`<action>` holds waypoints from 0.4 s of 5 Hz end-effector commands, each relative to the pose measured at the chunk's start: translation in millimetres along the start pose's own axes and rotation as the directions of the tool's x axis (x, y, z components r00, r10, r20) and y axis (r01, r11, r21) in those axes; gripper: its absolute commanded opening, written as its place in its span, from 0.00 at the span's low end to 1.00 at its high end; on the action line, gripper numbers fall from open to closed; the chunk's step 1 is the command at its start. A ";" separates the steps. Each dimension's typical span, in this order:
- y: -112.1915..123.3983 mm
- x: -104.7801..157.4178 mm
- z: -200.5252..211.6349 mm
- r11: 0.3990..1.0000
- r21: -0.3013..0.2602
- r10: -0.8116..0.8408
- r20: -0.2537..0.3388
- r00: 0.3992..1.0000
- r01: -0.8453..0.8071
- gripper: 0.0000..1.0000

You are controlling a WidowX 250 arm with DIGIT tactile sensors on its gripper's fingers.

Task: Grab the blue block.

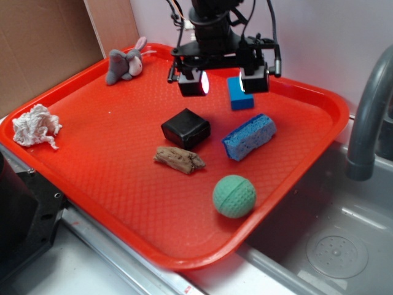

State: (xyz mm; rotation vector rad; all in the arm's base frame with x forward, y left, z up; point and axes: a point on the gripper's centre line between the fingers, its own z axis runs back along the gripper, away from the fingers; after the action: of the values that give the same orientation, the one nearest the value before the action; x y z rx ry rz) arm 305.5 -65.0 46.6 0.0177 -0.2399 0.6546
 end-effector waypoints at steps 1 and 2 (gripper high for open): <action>-19.7 47.6 -21.3 1.000 0.011 -0.013 0.058 0.998 0.012 1.00; -5.8 43.5 -20.2 0.999 0.028 0.017 0.005 1.000 -0.017 0.00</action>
State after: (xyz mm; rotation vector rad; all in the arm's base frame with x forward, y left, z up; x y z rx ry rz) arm 338.0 -53.7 19.1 0.0646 -0.1872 0.6558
